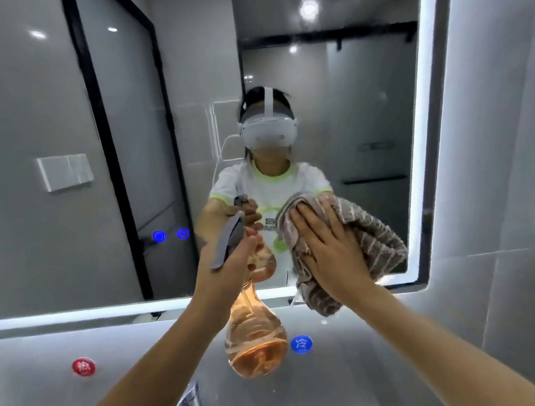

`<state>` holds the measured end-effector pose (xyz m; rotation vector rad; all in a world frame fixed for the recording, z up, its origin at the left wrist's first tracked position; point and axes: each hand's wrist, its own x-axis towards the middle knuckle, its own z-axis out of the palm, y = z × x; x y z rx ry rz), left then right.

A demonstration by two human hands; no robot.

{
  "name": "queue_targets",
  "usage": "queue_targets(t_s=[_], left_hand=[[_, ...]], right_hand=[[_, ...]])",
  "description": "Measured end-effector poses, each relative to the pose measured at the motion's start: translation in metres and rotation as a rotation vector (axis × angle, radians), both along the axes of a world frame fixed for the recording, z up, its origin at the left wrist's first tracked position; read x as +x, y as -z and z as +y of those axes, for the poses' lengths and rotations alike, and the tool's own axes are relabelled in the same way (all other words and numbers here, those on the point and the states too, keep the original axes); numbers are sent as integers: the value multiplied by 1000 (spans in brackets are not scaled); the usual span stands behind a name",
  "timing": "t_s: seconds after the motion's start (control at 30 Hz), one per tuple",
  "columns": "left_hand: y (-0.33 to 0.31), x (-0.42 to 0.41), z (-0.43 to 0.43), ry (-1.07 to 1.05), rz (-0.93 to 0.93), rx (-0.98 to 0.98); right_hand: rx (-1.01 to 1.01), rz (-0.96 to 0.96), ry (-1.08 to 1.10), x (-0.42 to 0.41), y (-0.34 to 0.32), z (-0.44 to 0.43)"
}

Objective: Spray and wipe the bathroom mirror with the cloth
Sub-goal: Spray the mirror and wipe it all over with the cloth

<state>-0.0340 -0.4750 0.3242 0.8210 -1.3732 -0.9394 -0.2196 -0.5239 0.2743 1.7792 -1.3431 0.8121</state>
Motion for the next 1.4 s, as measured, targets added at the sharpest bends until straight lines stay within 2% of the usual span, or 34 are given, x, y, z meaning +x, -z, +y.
queue_targets(t_s=[0.1, 0.33, 0.43, 0.6, 0.7, 0.83, 0.93, 1.03, 1.17, 1.27, 1.4], left_hand=[[2, 5, 3, -29, -37, 8], [-14, 15, -3, -15, -35, -55], [-37, 9, -10, -5, -35, -102], [-86, -3, -23, -33, -42, -228], [-124, -10, -25, 48, -38, -284], [-181, -18, -40, 114, 92, -210], [-217, -18, -53, 159, 156, -133], [-232, -5, -43, 140, 118, -208], [-241, 35, -41, 114, 118, -234], [-249, 64, -41, 74, 161, -236], [-239, 102, -42, 2, 144, -253]], right_hand=[[28, 36, 1, 6, 30, 2], [86, 69, -77, -1, 17, 14], [36, 67, -66, -10, -21, 8], [-44, -81, 10, -20, -104, 7], [-78, -145, -10, -28, -151, 7], [-110, -244, -5, -34, -209, 7], [-160, -254, 44, -33, -248, 5], [-172, -269, 69, -20, -290, 2], [-147, -178, 71, 25, -339, -4], [-159, -96, 1, 80, -335, -13], [-98, 11, -91, 126, -282, -26]])
